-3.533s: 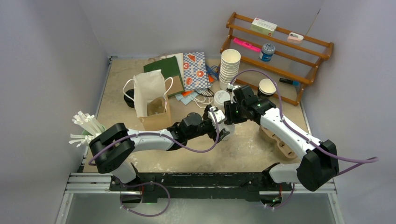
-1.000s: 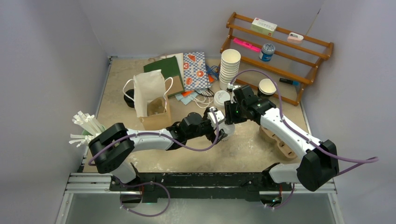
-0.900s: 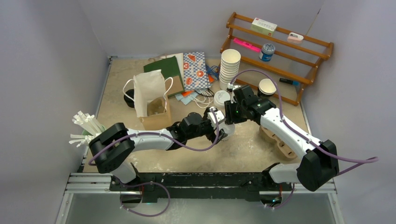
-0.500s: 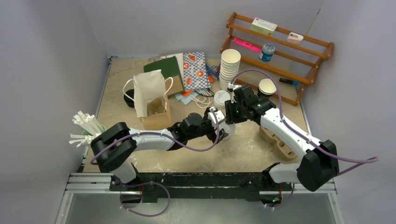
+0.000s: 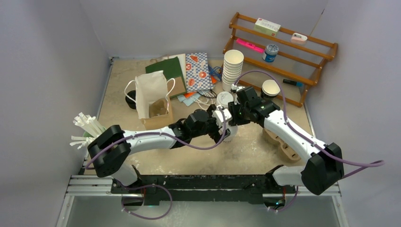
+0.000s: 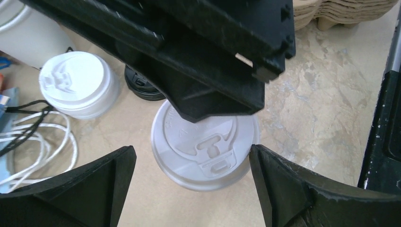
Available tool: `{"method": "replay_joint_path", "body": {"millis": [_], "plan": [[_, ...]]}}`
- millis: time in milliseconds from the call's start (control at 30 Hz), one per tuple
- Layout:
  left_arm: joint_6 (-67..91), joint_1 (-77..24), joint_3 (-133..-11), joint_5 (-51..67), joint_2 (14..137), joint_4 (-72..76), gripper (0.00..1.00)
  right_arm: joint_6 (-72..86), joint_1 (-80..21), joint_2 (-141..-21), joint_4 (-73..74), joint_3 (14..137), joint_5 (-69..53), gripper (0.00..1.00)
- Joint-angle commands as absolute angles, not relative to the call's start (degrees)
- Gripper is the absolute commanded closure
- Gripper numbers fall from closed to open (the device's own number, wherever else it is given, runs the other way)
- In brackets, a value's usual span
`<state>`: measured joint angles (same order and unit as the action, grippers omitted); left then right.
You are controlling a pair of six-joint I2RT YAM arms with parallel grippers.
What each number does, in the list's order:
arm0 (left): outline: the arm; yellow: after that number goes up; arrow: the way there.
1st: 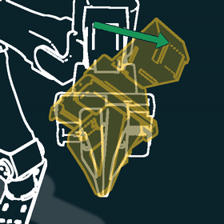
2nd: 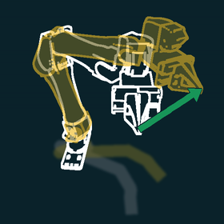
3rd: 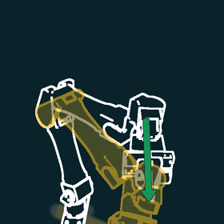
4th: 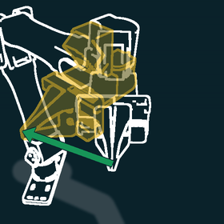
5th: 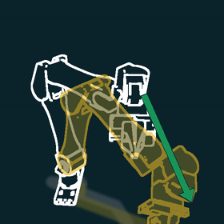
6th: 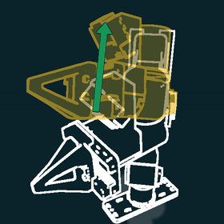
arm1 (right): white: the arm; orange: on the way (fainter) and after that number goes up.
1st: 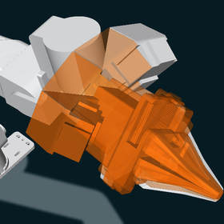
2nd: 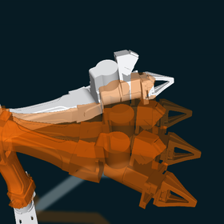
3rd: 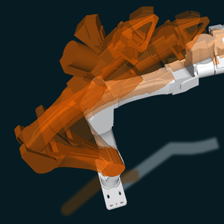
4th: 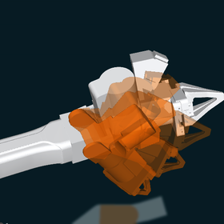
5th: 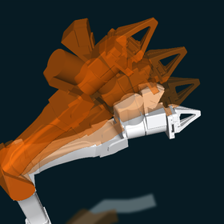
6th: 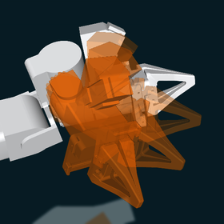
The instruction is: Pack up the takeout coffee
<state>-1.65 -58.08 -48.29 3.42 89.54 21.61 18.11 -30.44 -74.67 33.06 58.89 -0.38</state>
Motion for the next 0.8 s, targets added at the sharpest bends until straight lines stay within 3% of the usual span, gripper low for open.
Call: {"method": "replay_joint_path", "body": {"millis": [0,300,367,533,633,767], "plan": [[-5.7,-57.5,-55.3,1.4,85.5,11.8,0.04,19.7,-31.0,-74.2,35.9,60.3,-0.2,0.57],[-4.0,-57.6,-61.1,1.7,79.0,4.1,0.02,20.5,-31.0,-72.9,36.4,62.0,-0.2,0.54],[-2.4,-57.6,-62.6,0.9,77.2,1.7,0.02,20.4,-31.0,-72.6,36.8,63.2,1.9,0.44],[3.2,-57.5,-67.7,-8.5,73.5,-8.9,0.0,18.6,-31.1,-70.8,38.3,65.8,1.7,0.05],[5.7,-57.5,-69.8,-15.0,71.6,-15.3,0.0,17.9,-32.8,-70.8,39.7,66.8,0.7,0.02],[10.8,-57.4,-73.5,-21.5,69.2,-24.2,0.0,20.5,-38.9,-73.4,42.9,68.9,8.1,0.02]]}}
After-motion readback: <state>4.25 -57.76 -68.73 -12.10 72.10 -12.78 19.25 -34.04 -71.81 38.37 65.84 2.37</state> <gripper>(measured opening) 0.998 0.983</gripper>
